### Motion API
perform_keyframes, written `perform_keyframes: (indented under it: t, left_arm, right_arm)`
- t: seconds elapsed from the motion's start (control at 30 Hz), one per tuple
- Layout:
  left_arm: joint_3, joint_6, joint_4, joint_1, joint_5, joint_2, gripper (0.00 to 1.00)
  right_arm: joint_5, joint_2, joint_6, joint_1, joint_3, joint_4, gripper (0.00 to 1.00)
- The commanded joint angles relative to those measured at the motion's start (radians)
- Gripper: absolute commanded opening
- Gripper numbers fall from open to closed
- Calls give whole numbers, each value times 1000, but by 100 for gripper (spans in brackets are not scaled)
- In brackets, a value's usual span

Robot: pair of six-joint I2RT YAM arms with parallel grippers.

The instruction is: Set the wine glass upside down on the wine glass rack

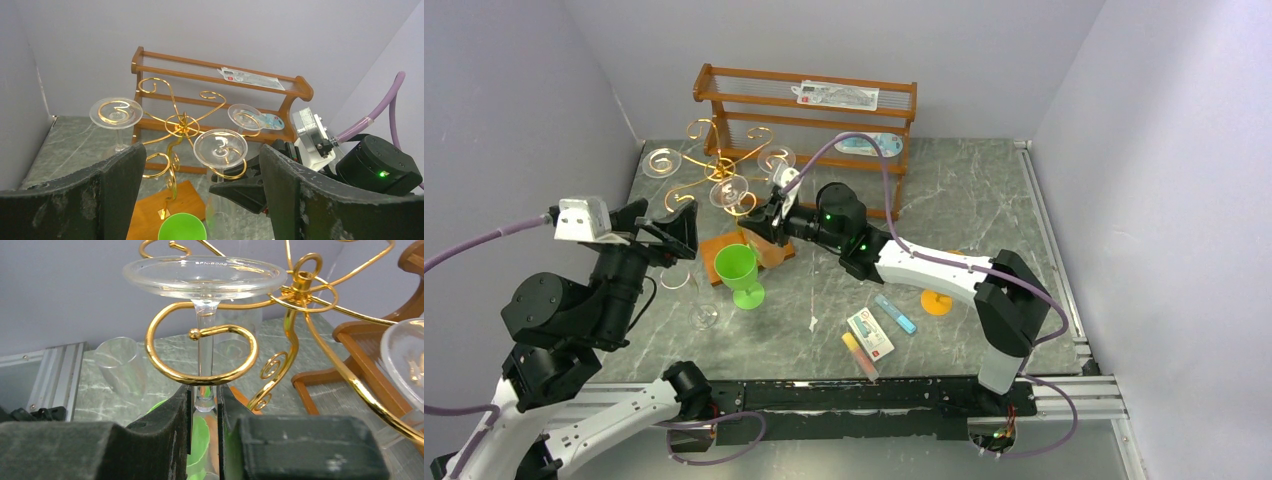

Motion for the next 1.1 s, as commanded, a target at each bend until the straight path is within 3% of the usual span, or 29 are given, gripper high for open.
perform_keyframes:
  t: [0.0, 0.7, 1.07]
  left_arm:
    - [-6, 7, -26, 1, -22, -9, 87]
    - [-11, -7, -32, 2, -16, -7, 88]
    - [-14, -5, -26, 2, -12, -3, 88]
  right_arm:
    - [-67, -12, -22, -1, -3, 22, 0]
    - [-72, -98, 5, -1, -117, 116, 0]
    - [97, -70, 20, -5, -104, 76, 0]
